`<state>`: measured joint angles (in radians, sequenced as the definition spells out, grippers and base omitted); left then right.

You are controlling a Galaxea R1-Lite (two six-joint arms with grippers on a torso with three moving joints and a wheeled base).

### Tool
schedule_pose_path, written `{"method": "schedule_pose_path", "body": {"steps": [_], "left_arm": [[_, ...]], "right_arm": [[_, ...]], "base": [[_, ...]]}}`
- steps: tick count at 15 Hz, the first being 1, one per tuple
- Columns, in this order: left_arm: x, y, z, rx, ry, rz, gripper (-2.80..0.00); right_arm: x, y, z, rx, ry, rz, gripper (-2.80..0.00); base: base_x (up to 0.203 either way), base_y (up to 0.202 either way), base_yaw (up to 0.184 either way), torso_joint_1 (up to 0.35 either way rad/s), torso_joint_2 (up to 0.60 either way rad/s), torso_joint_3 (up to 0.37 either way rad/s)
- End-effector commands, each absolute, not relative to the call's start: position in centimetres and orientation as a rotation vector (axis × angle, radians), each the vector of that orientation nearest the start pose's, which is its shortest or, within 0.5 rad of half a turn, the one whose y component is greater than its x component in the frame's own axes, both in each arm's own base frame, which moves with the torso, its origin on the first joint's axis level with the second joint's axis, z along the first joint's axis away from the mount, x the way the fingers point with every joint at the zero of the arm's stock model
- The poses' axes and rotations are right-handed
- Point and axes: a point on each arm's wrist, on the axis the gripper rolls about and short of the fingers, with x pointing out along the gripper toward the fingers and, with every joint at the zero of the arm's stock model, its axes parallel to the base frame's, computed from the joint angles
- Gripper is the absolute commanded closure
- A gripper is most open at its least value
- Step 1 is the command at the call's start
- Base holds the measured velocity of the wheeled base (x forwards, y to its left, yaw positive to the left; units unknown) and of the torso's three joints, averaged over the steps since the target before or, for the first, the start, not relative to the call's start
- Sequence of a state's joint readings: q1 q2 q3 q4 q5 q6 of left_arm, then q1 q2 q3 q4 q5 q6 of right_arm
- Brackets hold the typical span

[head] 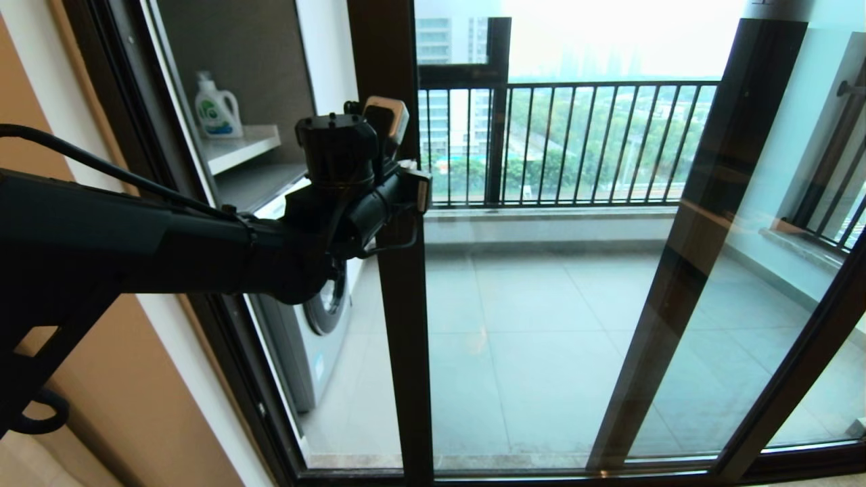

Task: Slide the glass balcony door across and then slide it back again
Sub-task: Close the slid door

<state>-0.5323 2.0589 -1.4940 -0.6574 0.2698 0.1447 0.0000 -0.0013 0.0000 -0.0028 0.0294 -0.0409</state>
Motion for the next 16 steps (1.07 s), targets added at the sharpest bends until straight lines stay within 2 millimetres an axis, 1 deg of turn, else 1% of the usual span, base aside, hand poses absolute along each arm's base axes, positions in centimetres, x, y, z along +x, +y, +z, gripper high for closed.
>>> {"method": "schedule_pose_path", "body": {"steps": [1, 5, 9, 11, 14, 16], "left_arm": [[37.7, -20.6, 24.4, 0.110, -0.101, -0.229, 0.00], [38.0, -19.3, 24.6, 0.117, -0.086, -0.202, 0.00], [38.6, -18.1, 24.4, 0.121, -0.076, -0.171, 0.00], [38.9, -17.4, 23.9, 0.128, -0.059, -0.155, 0.00], [39.0, -16.5, 24.2, 0.125, -0.066, -0.134, 0.00], [39.0, -15.6, 24.0, 0.131, -0.055, -0.118, 0.00]], "right_arm": [[-2.3, 0.1, 7.5, -0.041, -0.001, 0.031, 0.00], [-2.3, 0.1, 7.5, -0.041, -0.001, 0.031, 0.00], [-2.3, 0.1, 7.5, -0.041, -0.001, 0.029, 0.00], [-2.3, 0.1, 7.5, -0.041, -0.001, 0.029, 0.00], [-2.3, 0.1, 7.5, -0.041, -0.001, 0.031, 0.00], [-2.3, 0.1, 7.5, -0.041, -0.001, 0.031, 0.00]], "base": [[0.000, 0.000, 0.000, 0.000, 0.00, 0.000], [0.000, 0.000, 0.000, 0.000, 0.00, 0.000], [0.000, 0.000, 0.000, 0.000, 0.00, 0.000], [0.000, 0.000, 0.000, 0.000, 0.00, 0.000], [0.000, 0.000, 0.000, 0.000, 0.00, 0.000], [0.000, 0.000, 0.000, 0.000, 0.00, 0.000]]}}
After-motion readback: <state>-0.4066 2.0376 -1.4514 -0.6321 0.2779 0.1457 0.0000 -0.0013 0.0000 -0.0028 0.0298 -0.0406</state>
